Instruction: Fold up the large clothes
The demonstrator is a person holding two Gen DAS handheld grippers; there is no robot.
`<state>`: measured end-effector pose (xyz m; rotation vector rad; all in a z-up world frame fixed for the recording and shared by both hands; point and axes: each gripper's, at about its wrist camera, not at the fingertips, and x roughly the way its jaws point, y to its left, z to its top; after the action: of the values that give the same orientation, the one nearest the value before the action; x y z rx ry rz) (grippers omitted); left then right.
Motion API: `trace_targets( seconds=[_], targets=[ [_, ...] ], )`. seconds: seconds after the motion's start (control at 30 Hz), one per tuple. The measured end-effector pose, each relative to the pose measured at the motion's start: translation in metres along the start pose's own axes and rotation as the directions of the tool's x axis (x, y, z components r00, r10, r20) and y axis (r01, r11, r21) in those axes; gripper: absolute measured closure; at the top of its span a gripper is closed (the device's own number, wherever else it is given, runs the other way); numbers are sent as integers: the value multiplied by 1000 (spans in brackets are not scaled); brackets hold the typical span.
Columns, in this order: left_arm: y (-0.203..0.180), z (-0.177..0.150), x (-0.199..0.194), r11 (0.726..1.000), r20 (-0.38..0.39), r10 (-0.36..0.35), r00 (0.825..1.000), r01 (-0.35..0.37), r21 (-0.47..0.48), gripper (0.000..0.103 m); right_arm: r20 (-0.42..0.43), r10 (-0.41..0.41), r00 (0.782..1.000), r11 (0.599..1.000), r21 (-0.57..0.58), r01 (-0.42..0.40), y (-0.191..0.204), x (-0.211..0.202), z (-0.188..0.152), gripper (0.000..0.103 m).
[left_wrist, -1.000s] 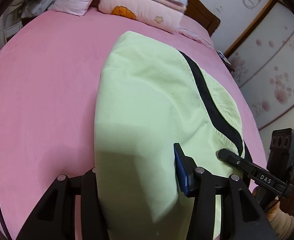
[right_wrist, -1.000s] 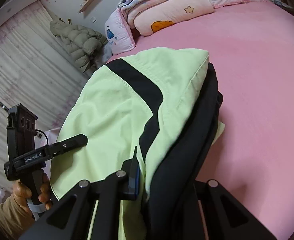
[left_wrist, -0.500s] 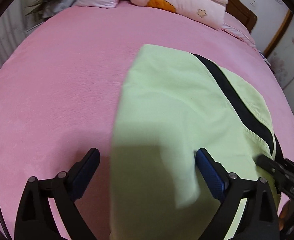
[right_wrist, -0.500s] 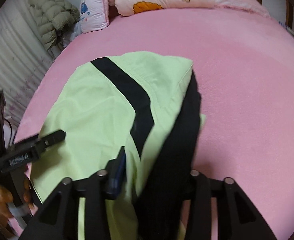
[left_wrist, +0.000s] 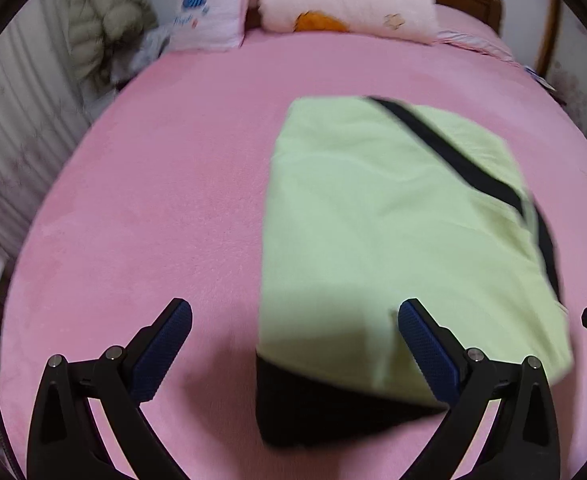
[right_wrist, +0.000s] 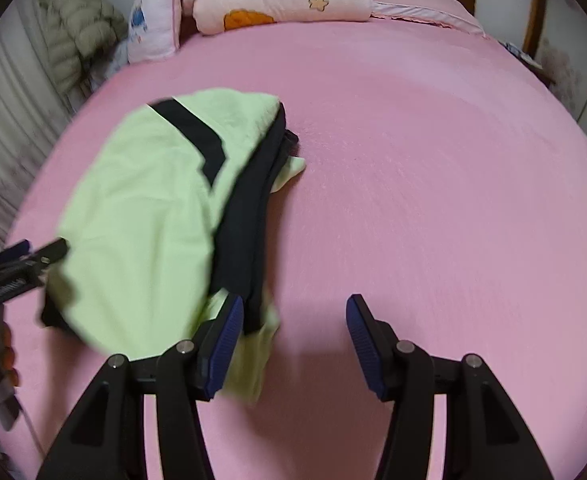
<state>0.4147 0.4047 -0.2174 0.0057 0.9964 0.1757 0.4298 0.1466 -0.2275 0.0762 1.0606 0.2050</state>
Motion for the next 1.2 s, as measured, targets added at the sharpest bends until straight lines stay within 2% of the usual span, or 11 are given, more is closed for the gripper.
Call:
trace_targets(
  seconds=[0.13,0.2,0.33,0.4,0.53,0.73,0.87,0.93,1.03,1.1,1.2],
  targets=[
    [-18,-11,-64,998,39,-43,998,42,43,1,26,100,995,995,25,-101,-1,-63,-37,49],
    [-28,-20,-100,996,51,-88,995,86,27,1,31,147,989,988,34,-148,-2,-96,-54,49],
    [-56,-49,-186,980,27,-193,981,194,-36,1,25,225,974,973,45,-226,-7,-175,-88,49],
    [-66,-68,-228,973,26,-220,975,221,-70,1,36,266,963,963,32,-267,-15,-218,-105,49],
    [-98,-99,-313,957,14,-262,965,262,-123,1,41,283,958,959,-2,-283,-37,-300,-133,49],
    [-147,-146,-417,956,31,-242,970,244,-162,1,72,283,956,958,-58,-279,-76,-394,-166,49],
    [-177,-177,-462,959,37,-222,974,225,-172,1,91,272,958,958,-116,-261,-98,-439,-194,49],
    [-189,-189,-474,960,43,-218,975,222,-172,1,97,262,960,960,-128,-249,-107,-452,-206,49],
    [-208,-211,-492,972,62,-172,983,180,-148,1,107,241,965,965,-137,-225,-121,-465,-226,49],
    [-218,-223,-499,980,78,-137,988,147,-137,1,107,232,967,967,-130,-218,-129,-469,-238,49],
    [-230,-240,-504,980,73,-122,990,131,-149,1,107,211,972,973,-118,-198,-138,-470,-253,49]
  ],
)
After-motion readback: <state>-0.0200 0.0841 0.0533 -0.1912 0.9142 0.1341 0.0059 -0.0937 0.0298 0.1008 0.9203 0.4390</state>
